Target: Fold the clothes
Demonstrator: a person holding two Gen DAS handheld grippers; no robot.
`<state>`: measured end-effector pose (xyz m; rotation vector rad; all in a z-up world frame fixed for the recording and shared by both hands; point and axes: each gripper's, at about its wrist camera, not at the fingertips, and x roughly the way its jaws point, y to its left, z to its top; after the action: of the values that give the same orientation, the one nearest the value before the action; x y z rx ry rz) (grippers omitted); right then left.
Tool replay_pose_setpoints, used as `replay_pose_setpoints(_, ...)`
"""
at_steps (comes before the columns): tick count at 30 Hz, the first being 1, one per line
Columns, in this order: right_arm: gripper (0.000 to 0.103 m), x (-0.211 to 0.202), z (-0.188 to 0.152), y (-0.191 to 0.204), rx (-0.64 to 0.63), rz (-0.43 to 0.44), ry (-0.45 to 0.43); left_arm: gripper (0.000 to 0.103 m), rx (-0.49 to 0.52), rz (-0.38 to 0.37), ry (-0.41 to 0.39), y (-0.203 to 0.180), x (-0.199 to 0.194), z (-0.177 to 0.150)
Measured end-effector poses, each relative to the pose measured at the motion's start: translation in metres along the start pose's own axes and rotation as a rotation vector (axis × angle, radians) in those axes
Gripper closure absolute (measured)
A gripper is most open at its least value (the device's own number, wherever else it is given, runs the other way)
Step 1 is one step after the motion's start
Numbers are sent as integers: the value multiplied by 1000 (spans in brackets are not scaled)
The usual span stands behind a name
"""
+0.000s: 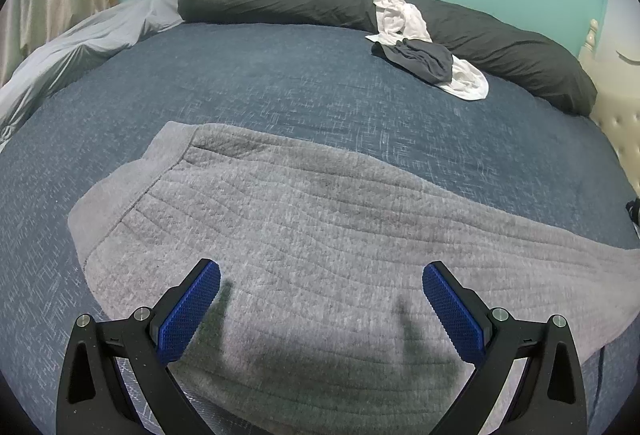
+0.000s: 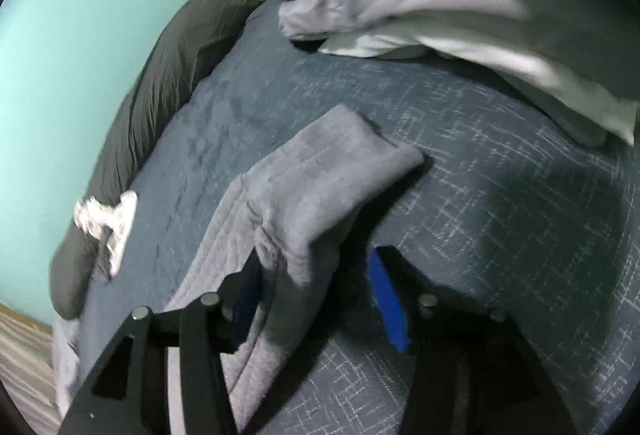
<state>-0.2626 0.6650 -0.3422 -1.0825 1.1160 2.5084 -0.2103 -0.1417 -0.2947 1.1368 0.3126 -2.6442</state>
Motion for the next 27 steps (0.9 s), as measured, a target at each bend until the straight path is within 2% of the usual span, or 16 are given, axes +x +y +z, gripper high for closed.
replay_pose_setpoints(9,46,5,16,1,70,60,-2,0,3,0,1,-1,1,0)
replay_pose_setpoints(10,48,6,16,3,54,54,-1,0,2,-1,2,-2,2,1)
replay_pose_setpoints(11,59,8,17,6,37,48,0,0,1,-1,2,-2,2,1)
replay_pose_setpoints(14,70,4,20,17,-28,37,-18,0,1,-2,-1,-2,3,2)
replay_pose_setpoints(17,76,-6,23,28,-84,44,-55,0,2,-4,-1,-2,3,3)
replay_pose_setpoints(21,78,-23,28,49,-155,80,-106,0,3,-5,-3,0,2,3)
replay_pose_setpoints(27,78,-42,28,92,-287,127,-134,0,4,2,-20,7,-7,4)
